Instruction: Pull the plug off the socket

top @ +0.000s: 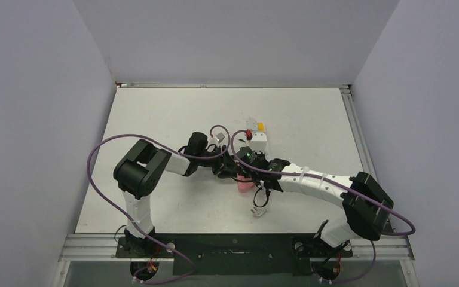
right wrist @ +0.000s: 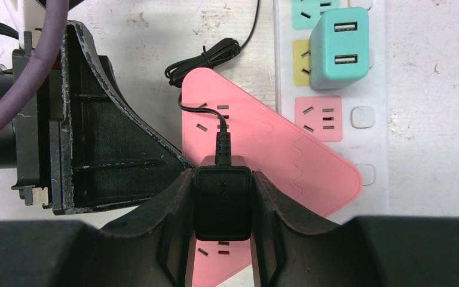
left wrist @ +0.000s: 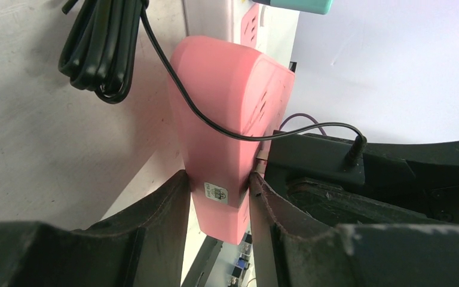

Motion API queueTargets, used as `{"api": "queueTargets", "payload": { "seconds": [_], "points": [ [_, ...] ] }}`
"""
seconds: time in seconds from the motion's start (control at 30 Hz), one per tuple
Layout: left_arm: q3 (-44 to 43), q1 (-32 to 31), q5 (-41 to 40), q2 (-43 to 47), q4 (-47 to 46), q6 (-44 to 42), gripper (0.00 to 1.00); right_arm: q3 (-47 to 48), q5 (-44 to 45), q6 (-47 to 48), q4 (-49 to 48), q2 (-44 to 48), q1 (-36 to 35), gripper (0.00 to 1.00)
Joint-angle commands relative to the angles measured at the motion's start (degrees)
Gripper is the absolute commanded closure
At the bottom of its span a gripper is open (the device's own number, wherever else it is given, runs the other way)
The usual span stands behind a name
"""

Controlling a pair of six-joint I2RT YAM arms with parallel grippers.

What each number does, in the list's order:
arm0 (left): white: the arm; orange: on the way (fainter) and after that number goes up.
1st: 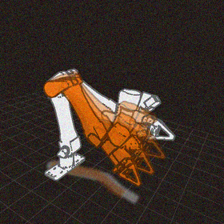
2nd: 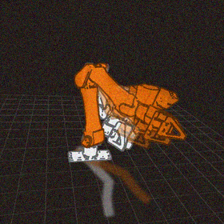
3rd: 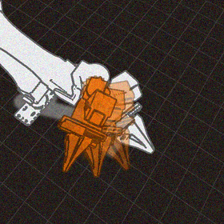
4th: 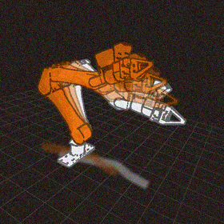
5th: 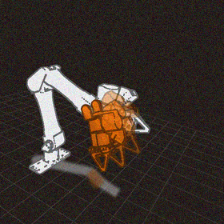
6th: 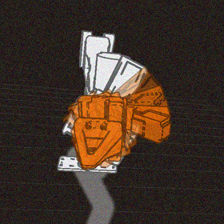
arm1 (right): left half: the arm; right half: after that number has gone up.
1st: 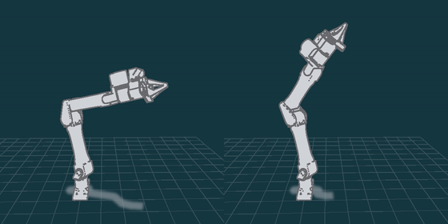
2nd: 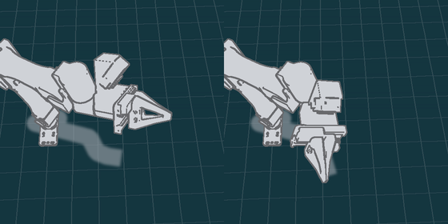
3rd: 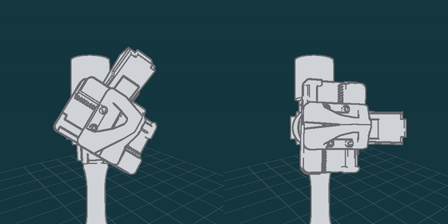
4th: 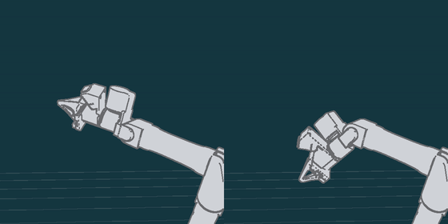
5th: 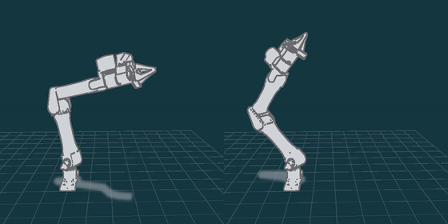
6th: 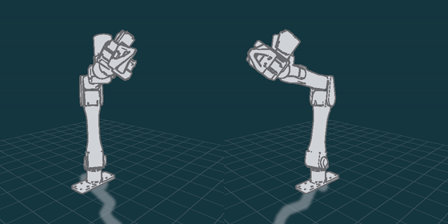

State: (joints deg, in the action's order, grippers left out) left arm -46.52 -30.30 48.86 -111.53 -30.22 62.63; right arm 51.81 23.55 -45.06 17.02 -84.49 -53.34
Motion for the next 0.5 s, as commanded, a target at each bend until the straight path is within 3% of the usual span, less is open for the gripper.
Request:
{"api": "queueTargets", "payload": {
  "seconds": [0.0,0.13,0.47],
  "points": [
    [0.0,-0.7,0.8,-0.5,-1.8,-0.4,0.85,2.7,2.5,-1.7,1.9,-2.1,-1.6,0.95],
    [-0.1,-0.7,0.9,-0.4,-1.4,-0.7,0.92,4.2,4.0,-1.7,3.1,-3.1,-3.2,0.95],
    [-0.3,-0.6,0.9,0.0,-1.3,-0.8,1.00,6.9,6.3,-2.1,5.7,-5.4,-5.1,0.95]
  ]
}}
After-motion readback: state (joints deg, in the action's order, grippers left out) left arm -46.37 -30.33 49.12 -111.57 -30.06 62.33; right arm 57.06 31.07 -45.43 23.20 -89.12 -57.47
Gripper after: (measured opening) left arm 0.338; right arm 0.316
